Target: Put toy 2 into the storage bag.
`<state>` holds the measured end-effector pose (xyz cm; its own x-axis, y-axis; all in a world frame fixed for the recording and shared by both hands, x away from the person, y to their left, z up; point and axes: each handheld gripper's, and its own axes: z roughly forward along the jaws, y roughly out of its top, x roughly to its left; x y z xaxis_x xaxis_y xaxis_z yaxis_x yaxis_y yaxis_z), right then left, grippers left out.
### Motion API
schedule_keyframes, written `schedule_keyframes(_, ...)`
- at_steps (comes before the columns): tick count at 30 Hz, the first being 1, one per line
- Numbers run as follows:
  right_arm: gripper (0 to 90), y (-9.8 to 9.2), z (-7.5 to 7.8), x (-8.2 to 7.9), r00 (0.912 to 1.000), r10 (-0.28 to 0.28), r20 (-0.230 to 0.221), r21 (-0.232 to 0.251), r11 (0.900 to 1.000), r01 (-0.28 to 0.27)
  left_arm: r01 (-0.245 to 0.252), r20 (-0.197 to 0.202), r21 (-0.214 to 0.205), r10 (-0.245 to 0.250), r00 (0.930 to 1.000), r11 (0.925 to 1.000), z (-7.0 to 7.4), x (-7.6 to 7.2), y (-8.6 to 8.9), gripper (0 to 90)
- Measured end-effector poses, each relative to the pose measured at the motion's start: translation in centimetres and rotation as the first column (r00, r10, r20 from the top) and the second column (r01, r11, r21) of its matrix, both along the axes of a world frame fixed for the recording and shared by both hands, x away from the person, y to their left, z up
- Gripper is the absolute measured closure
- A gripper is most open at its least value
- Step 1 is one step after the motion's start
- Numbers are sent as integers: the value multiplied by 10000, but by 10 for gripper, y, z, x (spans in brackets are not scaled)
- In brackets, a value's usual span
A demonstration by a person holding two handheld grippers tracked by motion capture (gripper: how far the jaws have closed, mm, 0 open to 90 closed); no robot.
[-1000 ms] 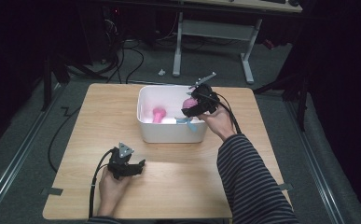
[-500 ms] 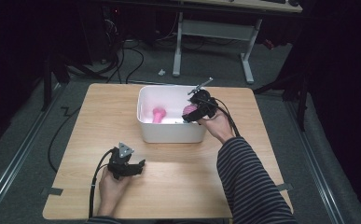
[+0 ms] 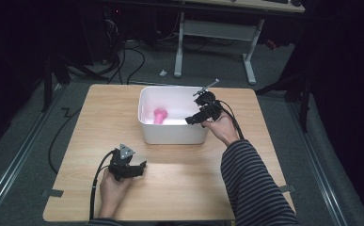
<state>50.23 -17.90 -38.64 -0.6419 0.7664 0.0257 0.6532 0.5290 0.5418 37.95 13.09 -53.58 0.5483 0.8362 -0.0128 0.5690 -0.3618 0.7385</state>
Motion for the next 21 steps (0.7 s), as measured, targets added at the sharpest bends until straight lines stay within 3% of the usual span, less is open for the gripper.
schedule_keyframes(12,231,-29,15,-24,9954,-508,814,641,9969,456,-9,5,-1,9,10000,10000,0,0,0,240)
schedule_keyframes(16,245,-41,20,-34,9906,-674,1188,612,9963,605,-12,7,-6,12,10000,10000,0,0,0,240)
schedule_keyframes(21,256,-58,24,-45,9850,-960,1435,940,9921,830,-11,6,-6,11,10000,10000,0,0,0,240)
